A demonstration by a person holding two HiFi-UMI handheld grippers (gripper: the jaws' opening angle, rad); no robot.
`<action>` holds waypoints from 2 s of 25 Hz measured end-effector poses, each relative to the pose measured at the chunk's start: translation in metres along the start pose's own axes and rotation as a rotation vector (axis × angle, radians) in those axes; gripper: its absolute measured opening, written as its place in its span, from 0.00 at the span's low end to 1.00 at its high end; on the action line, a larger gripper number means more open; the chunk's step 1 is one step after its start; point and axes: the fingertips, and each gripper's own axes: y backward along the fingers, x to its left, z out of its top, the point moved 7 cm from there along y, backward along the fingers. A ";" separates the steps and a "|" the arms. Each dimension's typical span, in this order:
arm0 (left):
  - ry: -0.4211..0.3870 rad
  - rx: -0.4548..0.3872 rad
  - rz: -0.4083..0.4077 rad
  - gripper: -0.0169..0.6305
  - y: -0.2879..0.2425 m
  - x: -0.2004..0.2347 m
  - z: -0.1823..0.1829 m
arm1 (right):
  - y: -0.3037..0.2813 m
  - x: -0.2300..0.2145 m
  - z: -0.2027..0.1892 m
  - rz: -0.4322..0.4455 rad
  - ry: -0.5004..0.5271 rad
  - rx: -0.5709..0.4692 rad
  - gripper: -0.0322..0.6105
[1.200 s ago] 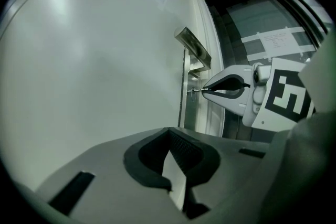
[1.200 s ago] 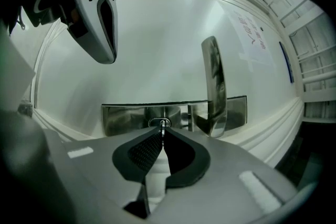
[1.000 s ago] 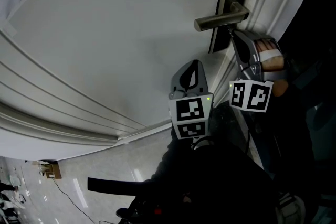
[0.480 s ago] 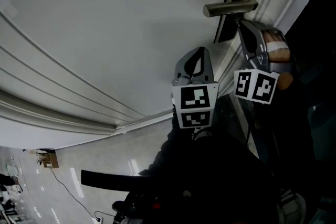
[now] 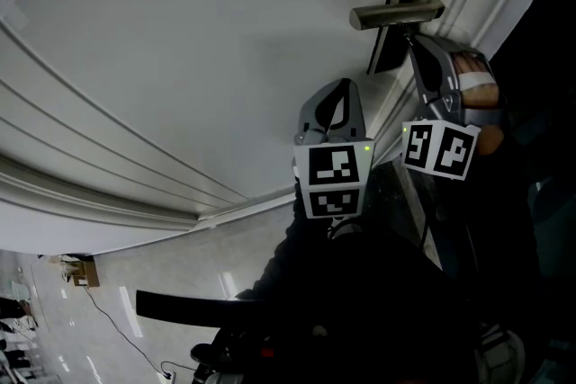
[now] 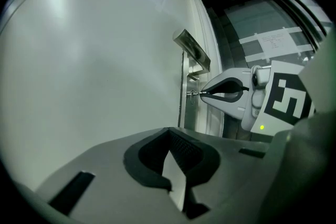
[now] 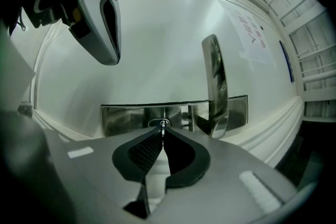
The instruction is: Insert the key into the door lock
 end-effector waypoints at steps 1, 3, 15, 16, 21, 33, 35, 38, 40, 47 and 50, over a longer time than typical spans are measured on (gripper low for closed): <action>0.000 0.000 0.000 0.03 -0.001 0.000 0.000 | 0.000 0.000 0.000 -0.001 0.001 -0.001 0.07; 0.001 0.002 -0.003 0.03 -0.001 -0.001 -0.001 | 0.000 0.000 0.000 -0.002 0.004 -0.002 0.07; 0.013 0.009 0.000 0.03 0.000 0.002 -0.003 | 0.001 0.001 0.001 0.001 0.011 0.000 0.07; 0.014 0.010 0.001 0.03 0.000 0.003 -0.004 | 0.001 0.001 0.001 0.003 0.012 0.000 0.07; 0.015 0.011 -0.006 0.03 -0.001 0.003 -0.004 | 0.000 0.000 0.000 -0.001 0.016 0.004 0.07; 0.039 0.013 -0.018 0.03 0.001 0.006 -0.006 | -0.001 0.001 0.001 -0.006 0.024 0.018 0.07; 0.041 0.013 -0.022 0.03 0.001 0.005 -0.006 | -0.001 0.001 0.002 -0.007 0.024 0.020 0.07; 0.044 0.013 -0.022 0.03 0.001 0.005 -0.006 | -0.001 0.000 0.002 -0.008 0.024 0.020 0.07; 0.044 0.014 -0.022 0.03 0.001 0.005 -0.007 | -0.001 0.000 0.002 -0.008 0.026 0.021 0.07; 0.051 0.013 -0.021 0.03 0.002 0.006 -0.007 | -0.001 0.000 0.003 -0.012 0.033 0.024 0.07; 0.053 0.013 -0.021 0.03 0.001 0.006 -0.007 | -0.001 0.000 0.003 -0.010 0.032 0.022 0.07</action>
